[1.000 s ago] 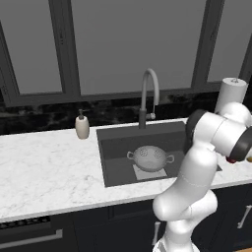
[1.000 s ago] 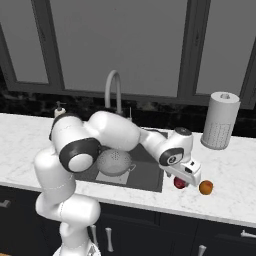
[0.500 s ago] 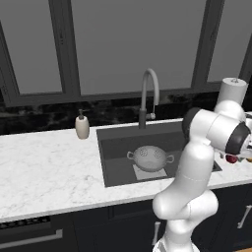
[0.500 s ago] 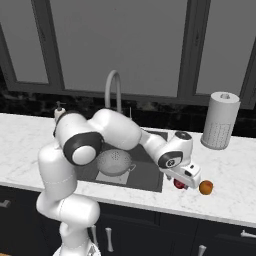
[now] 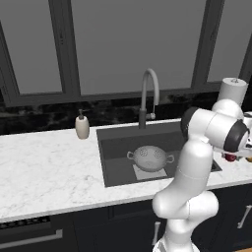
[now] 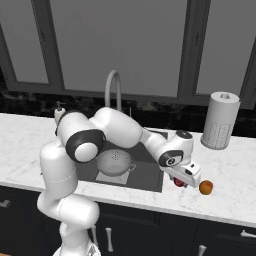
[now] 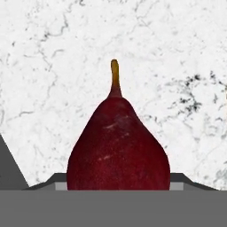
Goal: Put the colander in the sink, put the peach, pear in the colander, and turn on the sink faucet and pour water over the colander.
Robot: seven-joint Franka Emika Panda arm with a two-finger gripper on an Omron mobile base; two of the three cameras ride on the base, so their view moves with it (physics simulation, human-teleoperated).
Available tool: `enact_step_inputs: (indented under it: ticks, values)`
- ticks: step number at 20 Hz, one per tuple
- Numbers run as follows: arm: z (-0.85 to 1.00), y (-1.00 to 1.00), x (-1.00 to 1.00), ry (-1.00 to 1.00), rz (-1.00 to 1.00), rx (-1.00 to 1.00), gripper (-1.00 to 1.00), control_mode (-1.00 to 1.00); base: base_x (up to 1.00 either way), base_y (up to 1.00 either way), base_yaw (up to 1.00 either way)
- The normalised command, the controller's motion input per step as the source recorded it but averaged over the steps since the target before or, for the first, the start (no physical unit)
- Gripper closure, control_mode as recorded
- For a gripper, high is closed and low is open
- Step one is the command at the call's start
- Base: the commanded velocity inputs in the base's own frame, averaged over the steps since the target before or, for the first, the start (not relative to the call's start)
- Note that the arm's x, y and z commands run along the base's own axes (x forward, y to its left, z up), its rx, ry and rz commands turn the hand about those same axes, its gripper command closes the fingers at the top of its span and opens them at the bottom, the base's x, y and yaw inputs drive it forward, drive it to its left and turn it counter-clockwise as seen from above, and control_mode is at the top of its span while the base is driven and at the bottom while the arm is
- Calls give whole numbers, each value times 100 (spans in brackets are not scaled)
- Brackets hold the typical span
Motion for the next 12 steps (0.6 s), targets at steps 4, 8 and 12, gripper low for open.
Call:
enact_step_inputs:
  ticks: [4,8,12]
  values:
    - [14,26,0,0,0,0,100,-100,0,0,0]
    - [20,72,0,0,0,-1,100,-100,0,0,0]
    - [17,85,2,-1,0,0,100,-100,0,0,0]
